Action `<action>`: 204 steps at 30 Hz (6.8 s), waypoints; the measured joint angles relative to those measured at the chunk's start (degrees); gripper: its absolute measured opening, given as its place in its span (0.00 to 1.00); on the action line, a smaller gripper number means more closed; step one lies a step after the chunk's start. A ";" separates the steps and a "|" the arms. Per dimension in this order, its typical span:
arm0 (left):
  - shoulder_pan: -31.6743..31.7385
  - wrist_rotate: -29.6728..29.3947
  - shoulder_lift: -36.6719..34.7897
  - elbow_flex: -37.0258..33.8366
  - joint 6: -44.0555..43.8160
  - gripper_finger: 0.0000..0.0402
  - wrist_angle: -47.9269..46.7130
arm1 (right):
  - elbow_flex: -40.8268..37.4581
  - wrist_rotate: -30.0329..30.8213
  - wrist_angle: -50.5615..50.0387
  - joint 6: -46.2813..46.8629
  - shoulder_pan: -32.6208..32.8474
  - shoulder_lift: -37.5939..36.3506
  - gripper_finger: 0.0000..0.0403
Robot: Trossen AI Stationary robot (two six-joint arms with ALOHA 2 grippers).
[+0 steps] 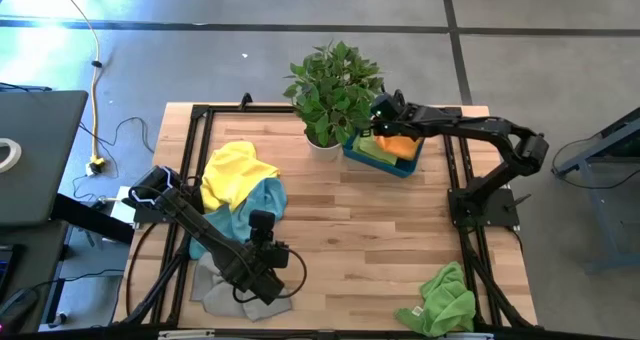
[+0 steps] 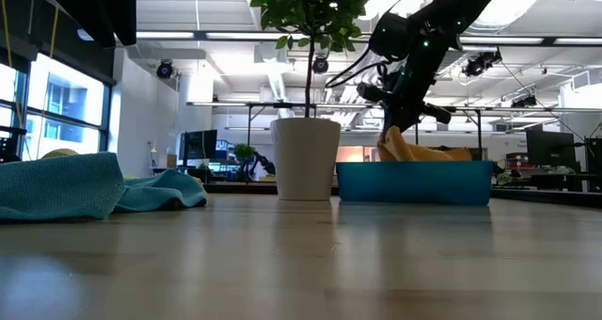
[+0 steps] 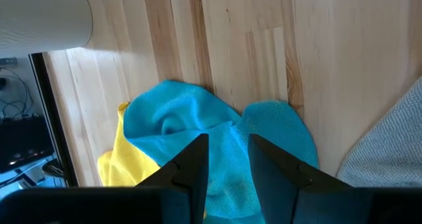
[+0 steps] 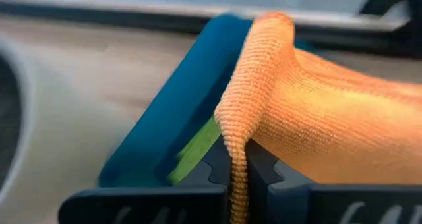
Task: Fold microfiber towels
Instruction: Put the orange towel into the blue bin, then fold the green towel
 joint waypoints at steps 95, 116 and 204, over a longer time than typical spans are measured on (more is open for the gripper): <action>0.55 -6.30 0.00 0.00 -6.19 0.25 6.98 | -0.17 -24.84 -21.31 22.49 80.91 14.66 0.44; 2.84 -4.90 0.00 0.00 -6.19 0.25 9.19 | -0.22 23.70 -1.45 -6.59 59.24 8.69 0.44; 12.87 11.40 9.11 -1.64 21.56 0.25 72.35 | 23.45 5.03 -30.27 -10.95 67.72 4.55 0.00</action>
